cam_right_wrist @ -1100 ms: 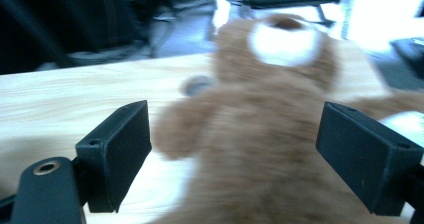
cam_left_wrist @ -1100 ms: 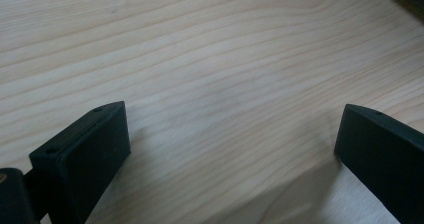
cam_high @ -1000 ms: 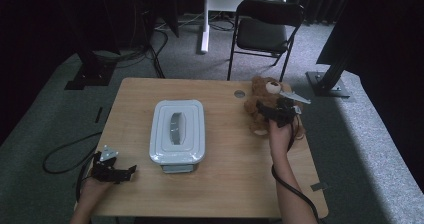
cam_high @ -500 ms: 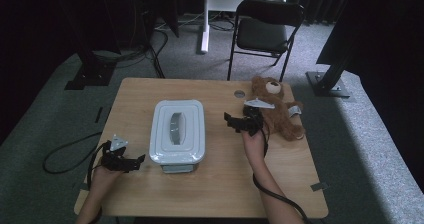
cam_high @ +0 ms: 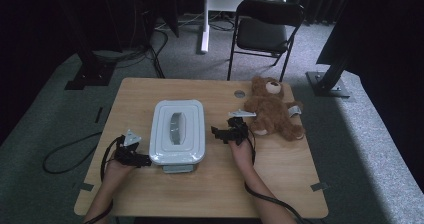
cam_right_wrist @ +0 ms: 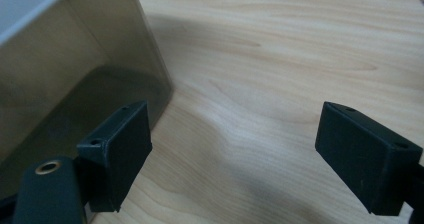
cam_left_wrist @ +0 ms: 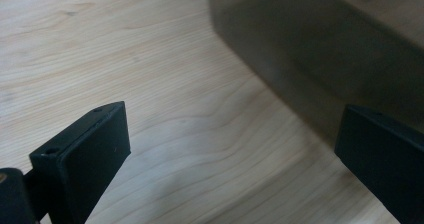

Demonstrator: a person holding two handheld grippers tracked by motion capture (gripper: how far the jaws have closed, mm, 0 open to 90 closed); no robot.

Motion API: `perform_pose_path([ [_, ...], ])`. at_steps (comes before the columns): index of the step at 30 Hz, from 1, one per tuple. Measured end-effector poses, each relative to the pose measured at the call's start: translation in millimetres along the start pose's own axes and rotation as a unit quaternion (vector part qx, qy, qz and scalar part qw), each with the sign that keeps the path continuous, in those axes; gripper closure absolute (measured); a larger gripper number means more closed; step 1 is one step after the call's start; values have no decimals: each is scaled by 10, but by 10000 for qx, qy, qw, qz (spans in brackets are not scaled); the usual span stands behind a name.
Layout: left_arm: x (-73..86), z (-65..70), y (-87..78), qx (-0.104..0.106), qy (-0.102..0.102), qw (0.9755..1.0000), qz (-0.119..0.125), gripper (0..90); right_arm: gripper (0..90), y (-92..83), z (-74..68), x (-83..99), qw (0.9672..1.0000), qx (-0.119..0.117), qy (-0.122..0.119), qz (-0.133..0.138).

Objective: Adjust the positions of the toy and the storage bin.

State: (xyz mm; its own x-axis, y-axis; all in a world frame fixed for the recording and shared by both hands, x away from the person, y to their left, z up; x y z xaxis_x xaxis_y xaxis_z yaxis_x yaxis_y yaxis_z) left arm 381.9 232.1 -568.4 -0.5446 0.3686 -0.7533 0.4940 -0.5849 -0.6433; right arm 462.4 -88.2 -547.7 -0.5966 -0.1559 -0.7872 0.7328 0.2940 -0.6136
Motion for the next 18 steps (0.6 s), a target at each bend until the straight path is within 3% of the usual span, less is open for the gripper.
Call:
perform_pose_path([
  [9, -56, 147, 110, 177, 137, 9997, -87, 20, 140, 79, 72, 78, 9999, -47, -25, -151],
  [13, -87, 225, 166, 382, 235, 9989, -121, 20, 140, 117, 116, 76, 9997, -141, 3, -217],
  [18, -98, 148, 177, 365, 92, 9993, -59, 20, 140, 186, 162, 65, 9994, -161, -8, -321],
])
Point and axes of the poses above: each handheld gripper's, and its own axes: y roughly forward along the jaws, x roughly out of its underside, z roughly to its right, the point moved 6 cm from there along y, roughly forward along the jaws, and after that the axes turned 15 degrees about x, right-handed, at the moved point
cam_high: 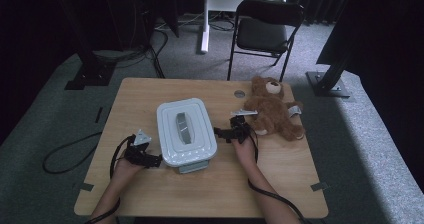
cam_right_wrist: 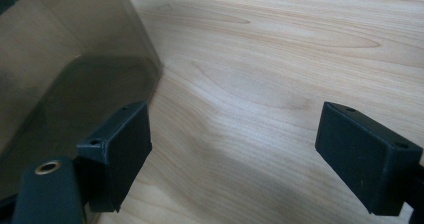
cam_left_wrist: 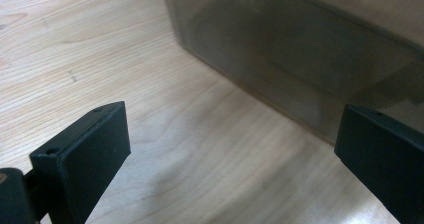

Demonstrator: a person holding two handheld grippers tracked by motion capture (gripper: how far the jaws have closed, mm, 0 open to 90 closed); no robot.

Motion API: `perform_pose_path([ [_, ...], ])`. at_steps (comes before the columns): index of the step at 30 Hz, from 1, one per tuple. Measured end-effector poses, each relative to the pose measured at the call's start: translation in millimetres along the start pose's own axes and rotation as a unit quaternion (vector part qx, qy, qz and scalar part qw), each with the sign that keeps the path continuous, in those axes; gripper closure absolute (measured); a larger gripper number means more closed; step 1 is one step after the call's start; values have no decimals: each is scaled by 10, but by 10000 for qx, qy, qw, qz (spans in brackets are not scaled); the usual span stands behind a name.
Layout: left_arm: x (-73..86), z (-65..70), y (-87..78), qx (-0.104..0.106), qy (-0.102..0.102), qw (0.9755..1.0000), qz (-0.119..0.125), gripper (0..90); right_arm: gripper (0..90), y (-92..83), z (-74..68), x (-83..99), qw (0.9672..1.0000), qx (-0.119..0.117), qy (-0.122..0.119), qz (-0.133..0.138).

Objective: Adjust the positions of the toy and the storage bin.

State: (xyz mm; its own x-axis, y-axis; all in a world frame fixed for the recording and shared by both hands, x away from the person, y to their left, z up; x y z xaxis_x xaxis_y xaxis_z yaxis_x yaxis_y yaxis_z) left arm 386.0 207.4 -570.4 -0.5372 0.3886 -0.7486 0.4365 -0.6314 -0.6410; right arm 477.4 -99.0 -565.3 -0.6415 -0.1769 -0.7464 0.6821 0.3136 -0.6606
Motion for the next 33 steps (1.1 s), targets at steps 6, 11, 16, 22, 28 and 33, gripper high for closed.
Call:
perform_pose_path([
  [6, -67, -27, -24, -63, 20, 10000, 62, 20, 140, 85, -56, -55, 9999, -53, -120, -31],
  [11, -116, -3, 1, -8, 85, 10000, 24, 20, 134, 93, -154, -118, 9992, -355, -177, 69],
  [16, -149, 42, 8, 24, 172, 9998, -45, 20, 147, 75, -213, -130, 9982, -532, -224, 151],
  [22, -162, 69, 7, -2, 165, 9998, -94, 20, 169, 58, -204, -99, 9963, -791, -287, 182],
  [28, -166, 141, 3, 72, 218, 9996, -164, 20, 189, 8, -210, -69, 9935, -991, -458, 324],
  [33, -158, 235, 7, 111, 303, 9992, -230, 20, 190, -43, -188, -29, 9916, -1099, -548, 404],
])
Point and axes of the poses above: each handheld gripper's, and its own axes: y roughly forward along the jaws, x roughly out of its underside, z roughly to its right, the point moved 6 cm from there along y, roughly forward along the jaws, and after that the axes turned 15 degrees about x, right-handed, at the moved point
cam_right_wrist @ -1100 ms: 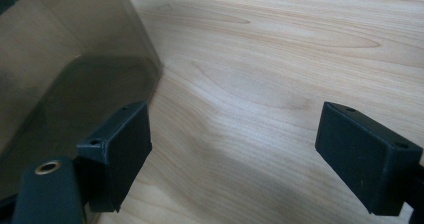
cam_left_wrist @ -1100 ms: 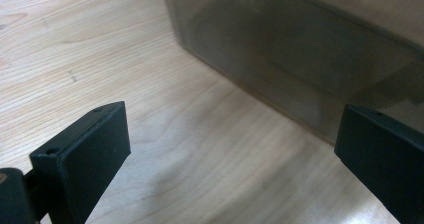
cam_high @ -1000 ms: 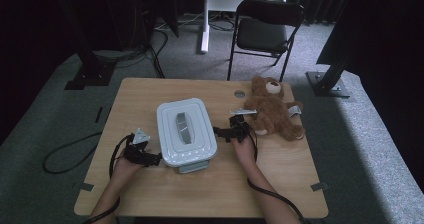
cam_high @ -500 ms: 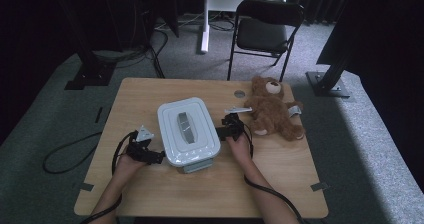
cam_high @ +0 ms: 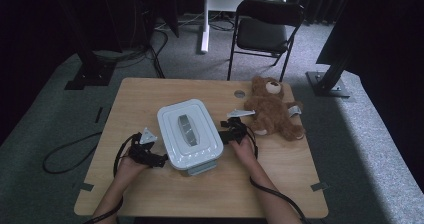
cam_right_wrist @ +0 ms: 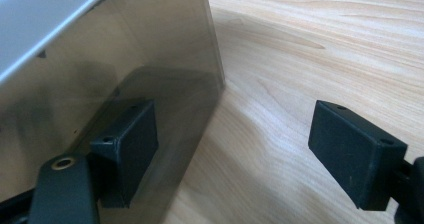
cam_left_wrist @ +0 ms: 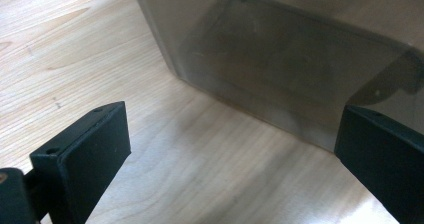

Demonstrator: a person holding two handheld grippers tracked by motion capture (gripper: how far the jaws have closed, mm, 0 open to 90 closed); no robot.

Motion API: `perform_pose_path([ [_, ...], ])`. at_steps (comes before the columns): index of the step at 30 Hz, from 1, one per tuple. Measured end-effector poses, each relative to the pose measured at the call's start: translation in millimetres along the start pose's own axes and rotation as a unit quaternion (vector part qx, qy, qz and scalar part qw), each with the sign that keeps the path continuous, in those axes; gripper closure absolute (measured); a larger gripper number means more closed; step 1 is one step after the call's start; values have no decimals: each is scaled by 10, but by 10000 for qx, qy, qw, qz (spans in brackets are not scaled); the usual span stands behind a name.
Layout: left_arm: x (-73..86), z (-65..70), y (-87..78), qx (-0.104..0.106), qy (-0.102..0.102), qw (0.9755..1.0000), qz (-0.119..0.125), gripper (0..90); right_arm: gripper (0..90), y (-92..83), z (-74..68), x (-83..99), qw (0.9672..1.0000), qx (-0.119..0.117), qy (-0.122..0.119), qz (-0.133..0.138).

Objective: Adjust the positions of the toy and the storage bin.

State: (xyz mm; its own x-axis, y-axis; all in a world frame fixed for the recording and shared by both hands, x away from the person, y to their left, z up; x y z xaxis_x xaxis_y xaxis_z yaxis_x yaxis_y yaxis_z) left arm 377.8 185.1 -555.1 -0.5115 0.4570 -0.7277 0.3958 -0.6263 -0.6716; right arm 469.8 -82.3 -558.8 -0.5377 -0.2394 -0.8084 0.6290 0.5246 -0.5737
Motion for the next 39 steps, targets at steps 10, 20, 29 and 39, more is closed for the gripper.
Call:
perform_pose_path([
  [10, 26, 215, 39, 200, 181, 9996, -68, 20, 196, -195, 4, 101, 9996, 14, -230, 184],
  [20, 114, 275, 116, 416, 167, 9990, 0, 19, 153, -341, 46, 185, 9985, 205, -417, 304],
  [29, 250, 128, -27, 280, 60, 9992, 275, 20, 136, -433, 83, 319, 9985, 68, -478, 270],
  [39, 415, 95, -169, 423, -163, 9988, 190, 20, 132, -607, 146, 559, 9968, 173, -753, 224],
])
Point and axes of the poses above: each handheld gripper's, and its own axes: y roughly forward along the jaws, x roughly out of its underside, z roughly to its right, the point moved 6 cm from there along y, roughly forward along the jaws, and after that the axes turned 15 degrees about x, right-handed, at the moved point
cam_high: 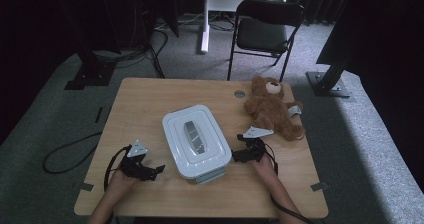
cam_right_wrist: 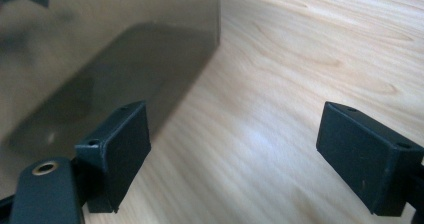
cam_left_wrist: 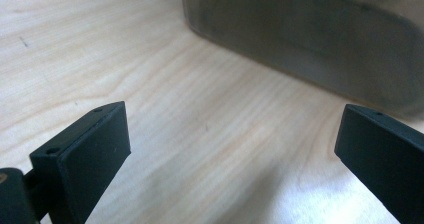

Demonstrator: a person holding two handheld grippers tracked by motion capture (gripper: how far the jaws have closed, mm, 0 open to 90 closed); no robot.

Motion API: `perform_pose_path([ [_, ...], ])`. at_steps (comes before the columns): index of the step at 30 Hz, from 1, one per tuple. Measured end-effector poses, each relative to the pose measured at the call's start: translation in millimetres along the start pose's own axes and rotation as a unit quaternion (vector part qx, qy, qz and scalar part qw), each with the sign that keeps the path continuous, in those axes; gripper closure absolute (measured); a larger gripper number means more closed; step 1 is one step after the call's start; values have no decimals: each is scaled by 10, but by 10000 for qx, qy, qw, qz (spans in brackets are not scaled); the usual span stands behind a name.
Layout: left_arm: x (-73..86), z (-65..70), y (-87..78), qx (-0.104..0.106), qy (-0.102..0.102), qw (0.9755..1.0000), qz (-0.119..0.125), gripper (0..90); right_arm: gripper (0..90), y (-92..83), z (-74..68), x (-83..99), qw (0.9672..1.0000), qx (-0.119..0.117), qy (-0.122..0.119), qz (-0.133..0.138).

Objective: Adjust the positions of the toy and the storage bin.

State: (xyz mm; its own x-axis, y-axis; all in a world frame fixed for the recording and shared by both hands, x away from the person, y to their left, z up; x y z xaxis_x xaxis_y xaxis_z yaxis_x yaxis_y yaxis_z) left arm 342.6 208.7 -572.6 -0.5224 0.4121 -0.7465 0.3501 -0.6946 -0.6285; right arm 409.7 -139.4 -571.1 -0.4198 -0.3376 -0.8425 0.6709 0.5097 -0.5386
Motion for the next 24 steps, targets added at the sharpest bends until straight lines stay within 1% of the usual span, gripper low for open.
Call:
perform_pose_path([
  [1, 11, 0, -8, -16, 34, 10000, 10, 20, 132, -21, 2, 26, 10000, -16, 16, 3],
  [4, 36, 11, -24, 85, 60, 9999, -5, 20, 131, -76, 25, 106, 9999, -27, 100, -24],
  [5, 43, 16, -31, 114, 39, 9999, 8, 19, 131, -98, 30, 135, 9999, -48, 108, -55],
  [7, 65, 33, -41, 218, 7, 9997, -86, 19, 131, -145, 48, 189, 9999, 50, 73, -87],
  [8, 76, 47, -48, 266, 27, 9996, -102, 19, 131, -177, 57, 213, 9999, 44, 66, -81],
  [9, 86, 57, -56, 296, 32, 9995, -127, 19, 130, -211, 68, 237, 9999, 72, 104, -82],
  [11, 110, 56, -74, 368, -98, 9992, -157, 18, 129, -271, 106, 290, 9997, 122, 187, -98],
  [12, 124, 46, -85, 376, -121, 9991, -156, 18, 129, -307, 129, 321, 9995, 123, 284, -113],
  [13, 139, 35, -98, 347, -129, 9992, -159, 19, 129, -343, 155, 345, 9992, 117, 385, -85],
  [14, 154, 22, -110, 300, -127, 9993, -167, 18, 129, -374, 182, 366, 9989, 176, 428, -86],
  [15, 170, 17, -124, 294, -134, 9993, -195, 19, 129, -408, 204, 383, 9988, 264, 404, -110],
  [17, 194, 10, -151, 209, -115, 9994, -242, 19, 129, -466, 247, 423, 9982, 434, 384, -148],
  [20, 214, 8, -197, 104, -110, 9995, -287, 19, 128, -553, 300, 498, 9974, 575, 412, -153],
  [22, 235, 7, -234, 57, -176, 9994, -288, 19, 129, -603, 336, 554, 9967, 680, 407, -192],
  [24, 265, 1, -291, -21, -172, 9995, -272, 19, 133, -663, 362, 598, 9959, 783, 410, -182],
])
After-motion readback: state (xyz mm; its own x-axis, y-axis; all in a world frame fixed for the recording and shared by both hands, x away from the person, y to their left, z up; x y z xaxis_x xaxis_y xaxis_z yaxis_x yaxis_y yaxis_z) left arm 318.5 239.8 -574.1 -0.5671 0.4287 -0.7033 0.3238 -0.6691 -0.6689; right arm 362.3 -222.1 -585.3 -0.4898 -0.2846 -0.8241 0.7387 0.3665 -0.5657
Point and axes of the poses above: each handheld gripper's, and its own axes: y roughly forward along the jaws, x roughly out of its underside, z roughly to its right, the point moved 6 cm from there along y, roughly forward along the jaws, and after that the axes turned 15 degrees about x, right-handed, at the moved point
